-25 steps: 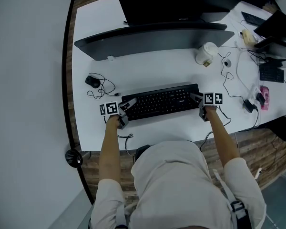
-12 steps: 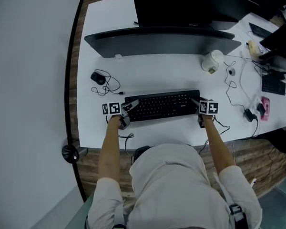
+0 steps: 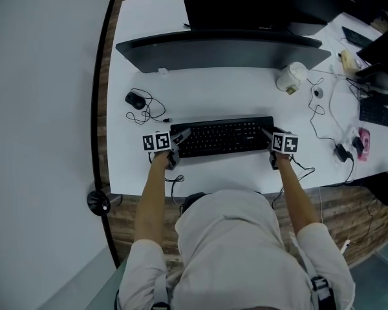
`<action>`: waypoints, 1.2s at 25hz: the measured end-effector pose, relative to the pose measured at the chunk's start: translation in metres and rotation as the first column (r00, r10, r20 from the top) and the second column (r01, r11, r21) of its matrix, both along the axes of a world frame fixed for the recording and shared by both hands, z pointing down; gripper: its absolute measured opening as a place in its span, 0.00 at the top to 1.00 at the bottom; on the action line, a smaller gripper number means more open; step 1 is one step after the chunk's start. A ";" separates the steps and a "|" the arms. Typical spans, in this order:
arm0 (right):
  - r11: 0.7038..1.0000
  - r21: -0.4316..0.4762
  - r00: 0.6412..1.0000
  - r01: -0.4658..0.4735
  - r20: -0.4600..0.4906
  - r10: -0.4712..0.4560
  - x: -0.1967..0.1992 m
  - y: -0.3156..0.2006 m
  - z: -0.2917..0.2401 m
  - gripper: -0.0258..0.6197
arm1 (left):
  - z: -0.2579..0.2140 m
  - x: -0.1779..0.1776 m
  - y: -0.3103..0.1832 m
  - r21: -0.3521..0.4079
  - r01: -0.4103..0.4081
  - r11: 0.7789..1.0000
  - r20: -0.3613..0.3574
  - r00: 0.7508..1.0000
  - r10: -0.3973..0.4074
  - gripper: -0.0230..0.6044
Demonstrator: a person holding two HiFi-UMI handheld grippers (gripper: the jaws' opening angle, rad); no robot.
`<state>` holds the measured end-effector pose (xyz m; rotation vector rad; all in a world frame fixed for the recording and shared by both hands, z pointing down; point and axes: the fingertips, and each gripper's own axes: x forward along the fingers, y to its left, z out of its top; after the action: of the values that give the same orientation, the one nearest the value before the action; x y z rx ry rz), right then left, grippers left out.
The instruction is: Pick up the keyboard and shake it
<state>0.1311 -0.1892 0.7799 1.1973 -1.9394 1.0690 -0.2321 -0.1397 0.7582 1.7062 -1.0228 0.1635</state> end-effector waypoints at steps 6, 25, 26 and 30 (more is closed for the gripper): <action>1.000 0.023 1.000 -0.013 -0.003 0.013 0.003 0.000 -0.002 0.53 | 0.002 -0.001 -0.002 -0.023 0.022 0.999 0.128 0.992 -0.019 0.47; 0.999 0.043 1.000 -0.012 -0.026 0.014 0.020 -0.009 -0.002 0.53 | 0.010 0.007 -0.009 -0.164 0.084 0.983 0.298 0.954 -0.032 0.40; 0.999 0.042 1.000 -0.009 -0.029 0.010 0.021 -0.009 -0.002 0.53 | 0.010 0.008 -0.009 -0.163 0.083 0.983 0.305 0.952 -0.030 0.40; 0.999 0.039 0.999 -0.006 -0.037 0.007 0.025 -0.008 -0.003 0.53 | 0.011 0.010 -0.008 -0.171 0.081 0.982 0.344 0.939 -0.017 0.39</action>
<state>0.1562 -0.1968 0.7770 1.2369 -1.9371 1.0089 -0.2221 -0.1476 0.7691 1.5123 -1.2629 0.5213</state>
